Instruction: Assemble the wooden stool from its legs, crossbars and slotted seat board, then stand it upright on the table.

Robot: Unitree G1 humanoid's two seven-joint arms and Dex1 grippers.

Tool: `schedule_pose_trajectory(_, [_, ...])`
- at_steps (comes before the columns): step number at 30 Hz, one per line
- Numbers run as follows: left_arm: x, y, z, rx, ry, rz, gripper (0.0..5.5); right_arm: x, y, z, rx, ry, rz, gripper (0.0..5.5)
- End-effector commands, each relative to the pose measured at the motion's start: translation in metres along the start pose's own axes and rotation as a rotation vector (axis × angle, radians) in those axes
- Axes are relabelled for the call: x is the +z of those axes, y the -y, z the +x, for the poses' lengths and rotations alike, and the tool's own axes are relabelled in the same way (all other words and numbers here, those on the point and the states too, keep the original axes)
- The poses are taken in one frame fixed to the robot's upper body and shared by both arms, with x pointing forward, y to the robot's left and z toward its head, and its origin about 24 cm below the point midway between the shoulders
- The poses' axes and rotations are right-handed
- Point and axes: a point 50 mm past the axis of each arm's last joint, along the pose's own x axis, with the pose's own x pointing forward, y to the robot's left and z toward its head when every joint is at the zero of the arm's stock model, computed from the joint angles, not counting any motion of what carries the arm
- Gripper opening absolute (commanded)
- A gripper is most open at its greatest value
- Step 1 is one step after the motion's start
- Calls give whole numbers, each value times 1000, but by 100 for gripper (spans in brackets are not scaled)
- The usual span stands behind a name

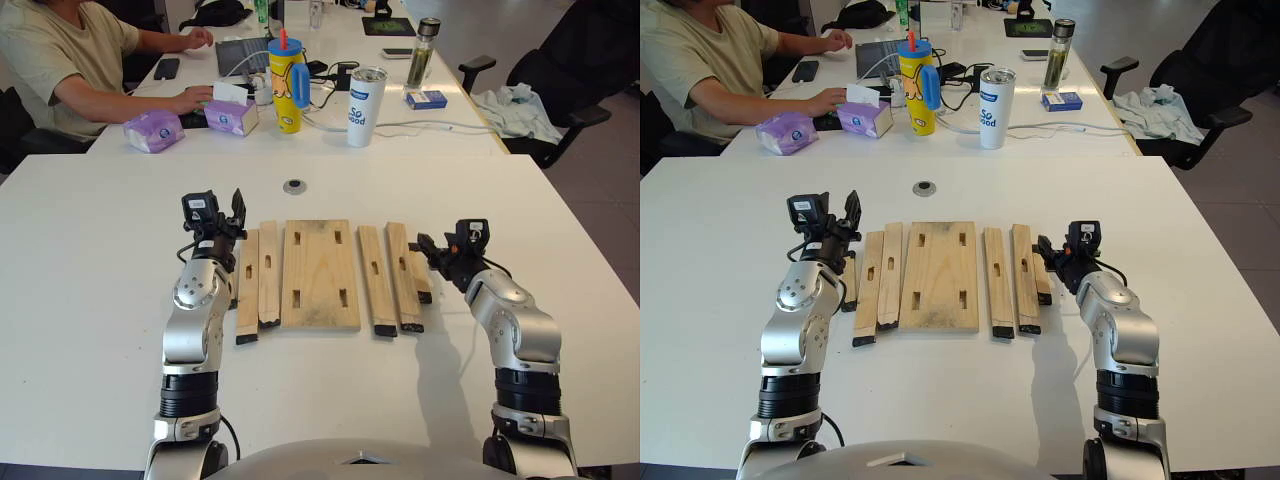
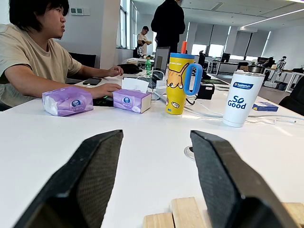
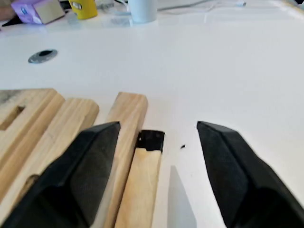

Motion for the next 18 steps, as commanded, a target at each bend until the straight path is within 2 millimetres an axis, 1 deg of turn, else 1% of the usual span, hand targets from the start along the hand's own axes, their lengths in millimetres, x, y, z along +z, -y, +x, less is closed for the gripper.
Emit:
schedule_pose_trajectory(1, [-1,-1,-2,4,-8,2,264,-8,8,-3,-15,-74,-27,302])
schedule_pose_trajectory(3, [-1,-1,-2,2,-8,1,264,-12,9,-3,-18,-108,-37,302])
schedule_pose_trajectory(18, [0,1,-1,-9,-3,2,264,-28,4,-7,71,-219,-86,302])
